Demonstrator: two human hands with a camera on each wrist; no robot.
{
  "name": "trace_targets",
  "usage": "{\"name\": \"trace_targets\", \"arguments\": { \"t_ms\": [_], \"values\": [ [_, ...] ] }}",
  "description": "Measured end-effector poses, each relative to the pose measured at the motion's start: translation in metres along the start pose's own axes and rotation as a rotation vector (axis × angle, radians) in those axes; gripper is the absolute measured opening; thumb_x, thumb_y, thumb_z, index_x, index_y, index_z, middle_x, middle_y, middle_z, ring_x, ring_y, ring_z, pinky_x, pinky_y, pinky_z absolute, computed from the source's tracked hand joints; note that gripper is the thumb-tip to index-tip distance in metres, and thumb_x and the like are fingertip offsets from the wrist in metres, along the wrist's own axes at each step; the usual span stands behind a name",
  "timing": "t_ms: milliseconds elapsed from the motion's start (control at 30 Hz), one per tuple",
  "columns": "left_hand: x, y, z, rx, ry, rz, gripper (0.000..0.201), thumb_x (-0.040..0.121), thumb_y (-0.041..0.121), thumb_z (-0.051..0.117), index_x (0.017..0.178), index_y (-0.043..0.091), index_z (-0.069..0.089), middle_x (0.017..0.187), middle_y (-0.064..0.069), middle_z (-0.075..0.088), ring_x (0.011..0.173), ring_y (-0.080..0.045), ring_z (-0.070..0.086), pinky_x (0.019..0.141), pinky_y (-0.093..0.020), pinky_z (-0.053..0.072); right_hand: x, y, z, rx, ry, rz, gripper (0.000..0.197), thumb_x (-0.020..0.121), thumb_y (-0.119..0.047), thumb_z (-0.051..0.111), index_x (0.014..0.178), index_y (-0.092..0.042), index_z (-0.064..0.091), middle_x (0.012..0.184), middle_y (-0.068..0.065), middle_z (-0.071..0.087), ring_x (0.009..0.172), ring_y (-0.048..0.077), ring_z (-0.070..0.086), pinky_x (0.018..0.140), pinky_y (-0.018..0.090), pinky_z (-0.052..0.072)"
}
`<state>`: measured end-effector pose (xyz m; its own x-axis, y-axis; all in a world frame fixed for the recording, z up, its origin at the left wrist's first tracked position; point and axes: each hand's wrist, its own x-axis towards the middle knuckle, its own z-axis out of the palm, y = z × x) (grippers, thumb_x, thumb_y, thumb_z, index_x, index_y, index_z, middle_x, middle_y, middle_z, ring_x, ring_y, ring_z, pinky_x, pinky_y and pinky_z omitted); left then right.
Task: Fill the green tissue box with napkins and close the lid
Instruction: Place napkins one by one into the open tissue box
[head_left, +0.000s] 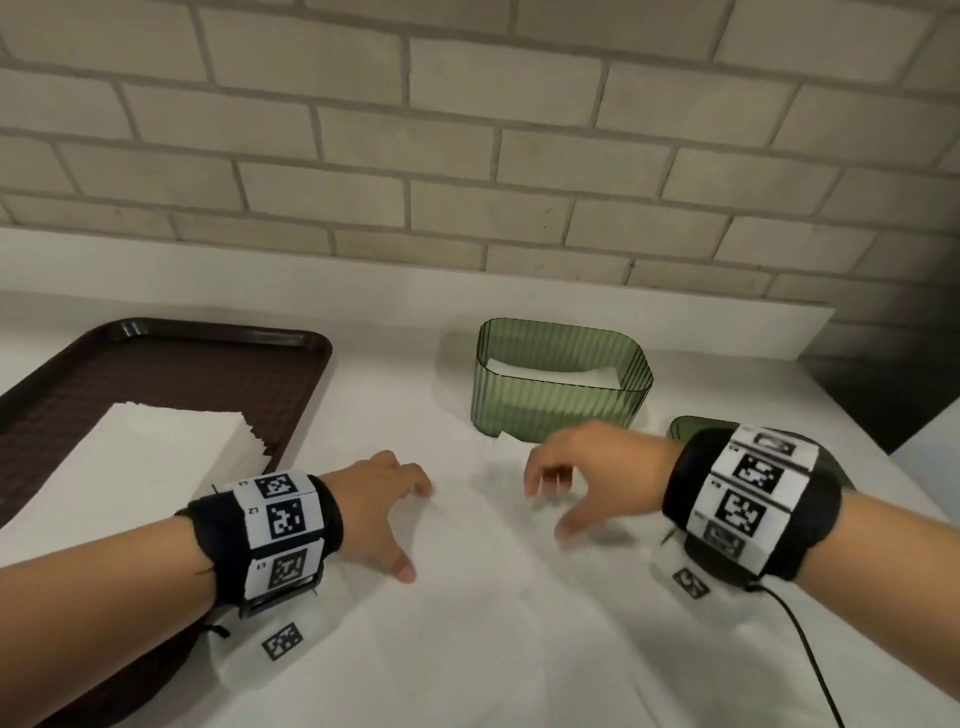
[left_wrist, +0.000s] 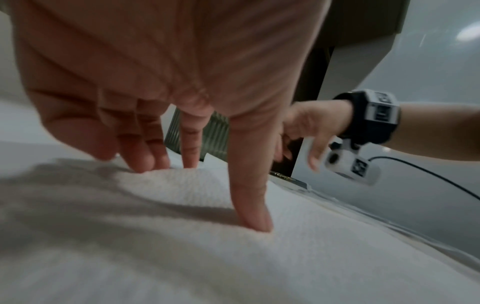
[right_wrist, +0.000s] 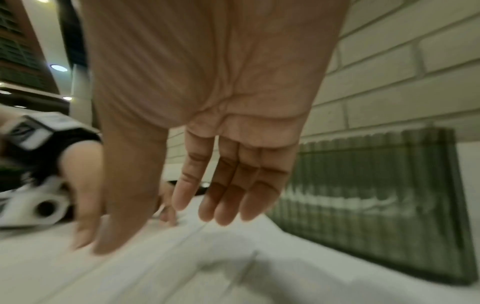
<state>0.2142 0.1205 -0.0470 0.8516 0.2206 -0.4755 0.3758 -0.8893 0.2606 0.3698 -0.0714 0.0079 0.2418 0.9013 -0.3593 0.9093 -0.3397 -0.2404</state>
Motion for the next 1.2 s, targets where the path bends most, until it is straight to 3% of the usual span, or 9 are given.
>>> {"name": "trace_targets", "arguments": {
  "t_ms": [200,367,567,633,733,833,933,1133,1200],
  "values": [
    [0.007,-0.001,-0.004,-0.094,-0.022,0.008,0.07,0.064,0.036,0.082,0.12,0.034,0.04,0.101,0.011,0.047,0.087,-0.009,0.05,0.087,-0.025,0.046,-0.002,-0.015,0.04,-0.029,-0.203,-0.018,0.058,0.064,-0.031,0.082,0.113,-0.029,0.052,0.102,-0.008,0.049,0.096,0.014,0.051,0.084,0.03,0.048],
    [0.013,-0.009,-0.01,-0.15,-0.027,0.065,0.039,0.066,0.031,0.083,0.085,0.032,0.048,0.077,0.015,0.045,0.068,0.0,0.043,0.061,-0.013,0.035,0.0,-0.016,0.042,-0.055,-0.209,-0.001,0.057,0.064,-0.025,0.083,0.109,-0.024,0.049,0.095,-0.007,0.042,0.086,0.015,0.045,0.073,0.03,0.043],
    [0.007,-0.01,-0.019,-0.178,-0.002,0.093,0.02,0.073,0.038,0.077,0.077,0.029,0.059,0.083,0.012,0.064,0.076,-0.005,0.058,0.073,-0.018,0.045,-0.002,-0.017,0.043,-0.051,-0.188,-0.018,0.039,0.064,-0.023,0.083,0.084,-0.024,0.05,0.1,-0.005,0.039,0.091,0.019,0.048,0.072,0.03,0.044],
    [0.005,-0.01,-0.026,-0.154,0.035,0.074,0.024,0.074,0.039,0.075,0.081,0.021,0.06,0.088,0.001,0.063,0.077,-0.012,0.056,0.074,-0.023,0.044,-0.002,-0.019,0.04,-0.062,-0.18,-0.03,0.032,0.067,-0.02,0.081,0.086,-0.02,0.055,0.098,-0.005,0.041,0.087,0.015,0.044,0.07,0.026,0.04],
    [-0.003,-0.011,-0.037,-0.135,0.094,0.057,0.022,0.073,0.038,0.076,0.087,0.023,0.067,0.093,0.006,0.067,0.085,-0.011,0.062,0.081,-0.024,0.048,-0.002,-0.017,0.034,-0.058,-0.14,-0.02,0.023,0.072,-0.017,0.077,0.09,-0.012,0.064,0.09,-0.003,0.052,0.081,0.012,0.047,0.063,0.024,0.039],
    [-0.011,-0.012,-0.049,-0.106,0.16,0.011,0.026,0.074,0.039,0.075,0.095,0.024,0.072,0.094,0.009,0.071,0.091,-0.011,0.065,0.087,-0.027,0.051,-0.005,-0.011,0.029,-0.026,-0.07,-0.002,0.019,0.075,-0.015,0.074,0.092,-0.013,0.066,0.079,-0.005,0.055,0.074,0.009,0.048,0.056,0.009,0.033],
    [-0.016,-0.013,-0.068,-0.082,0.244,-0.028,0.024,0.078,0.042,0.071,0.093,0.023,0.072,0.092,0.008,0.071,0.091,-0.013,0.065,0.086,-0.027,0.051,-0.008,-0.003,0.027,0.003,-0.036,0.014,0.016,0.079,-0.014,0.071,0.094,-0.015,0.069,0.084,-0.001,0.065,0.074,0.006,0.052,0.057,0.002,0.032],
    [-0.021,-0.018,-0.124,-0.573,0.432,0.053,0.011,0.074,0.031,0.076,0.083,0.024,0.075,0.082,0.001,0.075,0.077,-0.015,0.069,0.086,-0.035,0.053,-0.02,0.011,0.028,0.212,0.071,0.0,0.007,0.078,-0.024,0.074,0.083,-0.021,0.07,0.089,-0.01,0.068,0.082,-0.001,0.058,0.07,0.009,0.043],
    [-0.013,-0.016,-0.136,-0.78,0.465,0.044,0.034,0.059,0.041,0.084,0.083,0.019,0.076,0.093,-0.009,0.074,0.089,-0.026,0.068,0.094,-0.044,0.05,-0.024,0.015,0.023,0.365,0.128,-0.021,0.007,0.081,-0.022,0.072,0.08,-0.022,0.065,0.093,-0.009,0.07,0.089,0.0,0.062,0.083,0.021,0.05]
  ]
}}
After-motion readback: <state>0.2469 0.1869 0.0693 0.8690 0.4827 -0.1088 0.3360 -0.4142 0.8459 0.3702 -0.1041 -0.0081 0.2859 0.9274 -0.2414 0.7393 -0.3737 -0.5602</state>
